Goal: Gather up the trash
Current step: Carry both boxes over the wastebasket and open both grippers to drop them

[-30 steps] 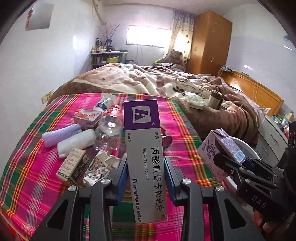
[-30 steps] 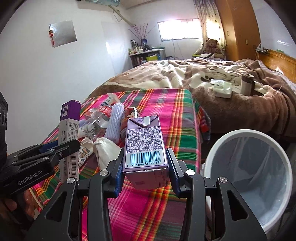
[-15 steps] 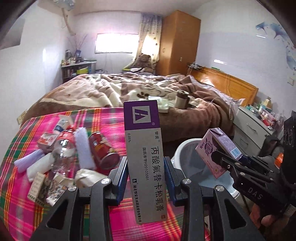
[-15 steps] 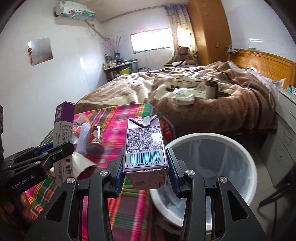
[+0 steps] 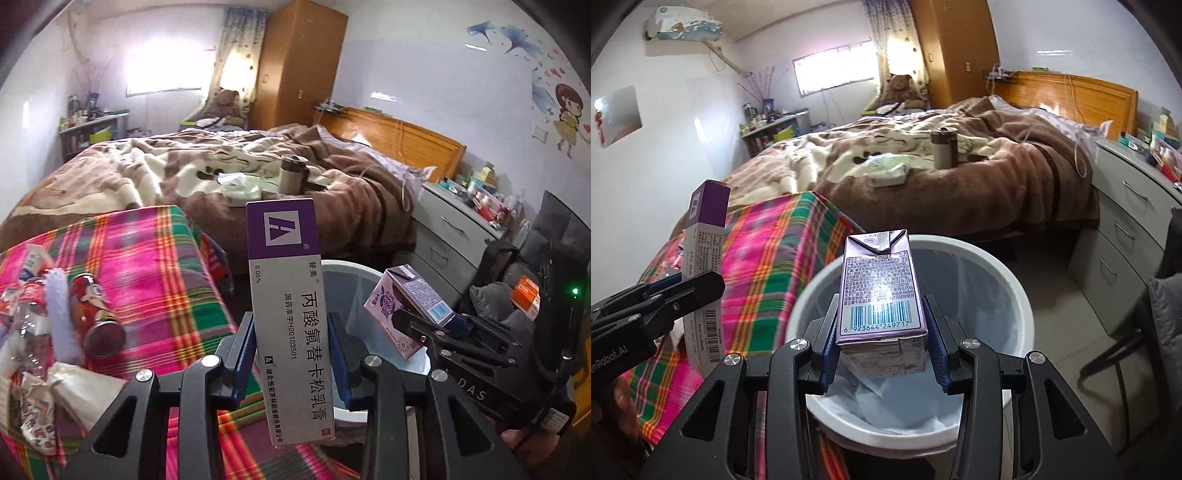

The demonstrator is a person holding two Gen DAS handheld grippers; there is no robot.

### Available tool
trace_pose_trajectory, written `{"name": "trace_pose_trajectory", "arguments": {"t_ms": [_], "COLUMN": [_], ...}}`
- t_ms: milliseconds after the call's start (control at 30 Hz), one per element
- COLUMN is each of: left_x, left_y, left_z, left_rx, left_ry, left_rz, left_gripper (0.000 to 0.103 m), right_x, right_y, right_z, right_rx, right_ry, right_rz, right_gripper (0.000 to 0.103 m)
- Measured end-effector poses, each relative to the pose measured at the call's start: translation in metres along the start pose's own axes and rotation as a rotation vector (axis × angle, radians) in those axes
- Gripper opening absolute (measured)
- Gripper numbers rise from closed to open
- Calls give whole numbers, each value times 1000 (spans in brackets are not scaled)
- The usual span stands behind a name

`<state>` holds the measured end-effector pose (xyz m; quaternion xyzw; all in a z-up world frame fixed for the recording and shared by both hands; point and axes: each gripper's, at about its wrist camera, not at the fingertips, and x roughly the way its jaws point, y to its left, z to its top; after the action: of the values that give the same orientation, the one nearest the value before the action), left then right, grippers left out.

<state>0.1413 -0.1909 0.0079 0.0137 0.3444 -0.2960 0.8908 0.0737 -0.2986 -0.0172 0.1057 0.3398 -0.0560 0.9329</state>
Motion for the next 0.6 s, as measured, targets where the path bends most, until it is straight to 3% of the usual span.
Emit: {"name": "trace_pose_trajectory", "arguments": {"t_ms": [600], "left_x": [57], "left_y": [-36], "left_z": [-4], "left_rx": [61], "left_ry": [117], "left_rz": [-49], "left_gripper": [39], "right_x": [15], "right_y": [-38], "right_z": [-10], "right_rx": [48], "right_ry": [92], "right_rz": [-85], "right_gripper": [43]}}
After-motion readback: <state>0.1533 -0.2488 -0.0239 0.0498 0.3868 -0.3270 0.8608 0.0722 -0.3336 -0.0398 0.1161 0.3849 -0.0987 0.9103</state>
